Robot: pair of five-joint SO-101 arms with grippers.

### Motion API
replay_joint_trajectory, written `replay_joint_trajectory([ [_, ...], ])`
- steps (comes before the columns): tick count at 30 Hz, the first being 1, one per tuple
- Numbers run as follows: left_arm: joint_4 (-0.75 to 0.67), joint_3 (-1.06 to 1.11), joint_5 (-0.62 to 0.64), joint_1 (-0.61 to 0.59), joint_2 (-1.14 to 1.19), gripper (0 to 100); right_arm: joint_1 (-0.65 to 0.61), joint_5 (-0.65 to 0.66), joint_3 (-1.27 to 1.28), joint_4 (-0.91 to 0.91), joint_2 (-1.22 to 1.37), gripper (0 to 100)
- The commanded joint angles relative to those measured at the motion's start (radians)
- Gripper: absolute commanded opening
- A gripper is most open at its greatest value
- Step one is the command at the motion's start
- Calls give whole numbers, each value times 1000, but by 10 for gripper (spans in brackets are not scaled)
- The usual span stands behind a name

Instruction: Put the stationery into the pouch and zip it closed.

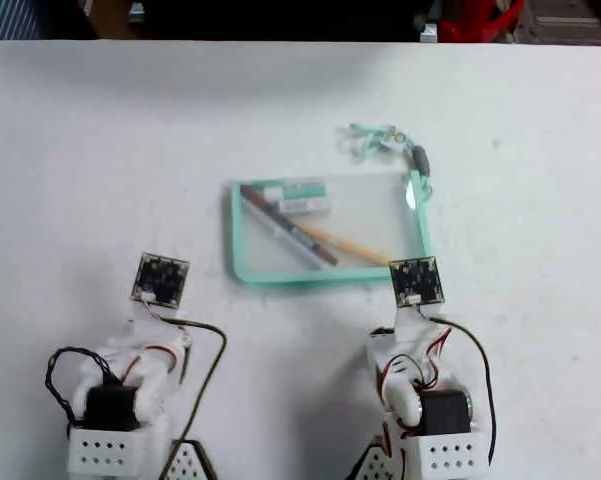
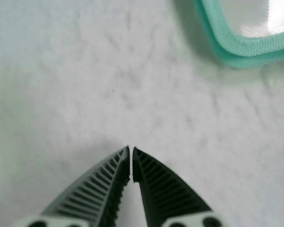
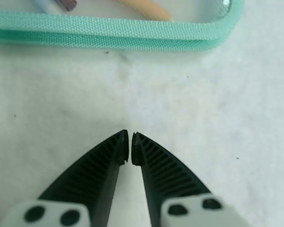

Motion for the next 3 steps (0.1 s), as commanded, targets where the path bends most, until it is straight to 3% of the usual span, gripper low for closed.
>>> replay_joint_trajectory([
  [1, 3, -3, 12, 16, -8, 31, 4, 6, 8, 5, -7, 19],
  [3, 3, -3, 12, 16, -8, 31, 4, 6, 8, 5, -7, 19],
])
